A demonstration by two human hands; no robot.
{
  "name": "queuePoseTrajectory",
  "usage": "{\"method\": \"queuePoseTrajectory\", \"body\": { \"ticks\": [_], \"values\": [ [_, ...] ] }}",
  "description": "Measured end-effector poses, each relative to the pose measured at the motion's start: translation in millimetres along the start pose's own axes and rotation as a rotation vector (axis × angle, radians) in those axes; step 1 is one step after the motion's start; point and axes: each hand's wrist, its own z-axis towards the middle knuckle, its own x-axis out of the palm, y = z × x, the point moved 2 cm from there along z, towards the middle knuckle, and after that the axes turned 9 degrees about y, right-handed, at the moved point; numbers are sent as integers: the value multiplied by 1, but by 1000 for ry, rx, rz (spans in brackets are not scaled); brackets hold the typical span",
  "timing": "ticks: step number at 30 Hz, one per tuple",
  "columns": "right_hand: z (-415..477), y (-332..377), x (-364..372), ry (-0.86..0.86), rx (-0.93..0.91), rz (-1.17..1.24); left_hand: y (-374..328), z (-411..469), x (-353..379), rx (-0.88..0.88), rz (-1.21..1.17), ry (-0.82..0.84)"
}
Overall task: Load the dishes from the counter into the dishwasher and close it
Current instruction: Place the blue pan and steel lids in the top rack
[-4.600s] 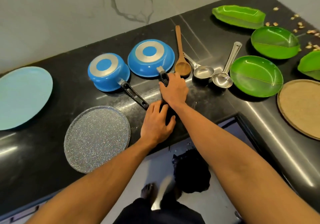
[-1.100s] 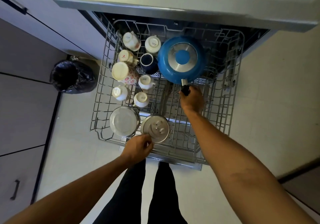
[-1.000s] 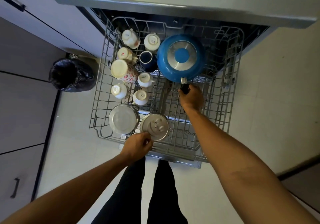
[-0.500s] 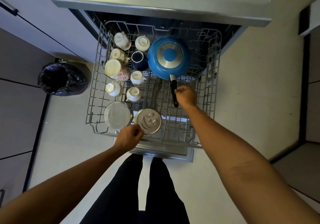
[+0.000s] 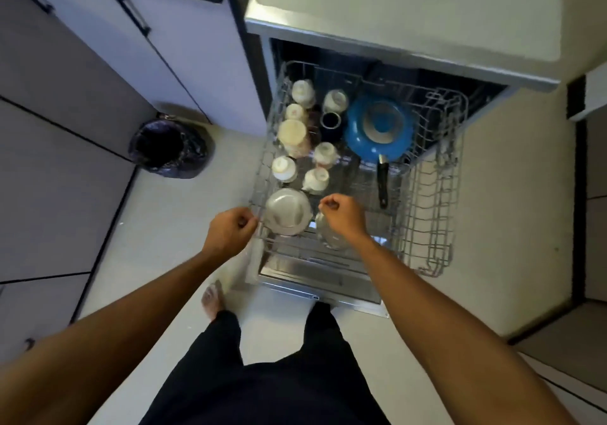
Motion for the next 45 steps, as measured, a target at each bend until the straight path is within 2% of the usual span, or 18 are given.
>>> {"method": "queuePoseTrajectory", "body": {
  "ticks": [5,7,8,11,16,20,26,32,38,42,45],
  "values": [
    [2,108,81,10,-137,-128,89,-9,-100,6,-58,-141],
    [2,166,131,25,-195,-126,141,-19,-151,2,-112,-214],
    [10,224,184,53,-253,-149,189,-30,-204,-24,-130,-310],
    [17,252,214,53,-285,-193,211,-34,-237,15,-147,-375],
    [0,429,375,188,-469,-264,355,-102,-378,-144,-205,-644],
    [-2,536,457,258,-678,-370,425,-128,-446,-234,-211,-783],
    [25,645,524,285,-875,-447,494,-124,-503,-332,-222,-949],
    [93,742,576,230,-984,-394,548,-77,-555,-540,-144,-968],
    [155,822,621,94,-1080,-614,592,-38,-620,-649,-217,-1093],
    [175,851,646,23,-1079,-777,618,-20,-655,-681,-226,-1088],
    [183,865,659,6,-1028,-809,625,-13,-666,-672,-173,-1056]
  ]
}}
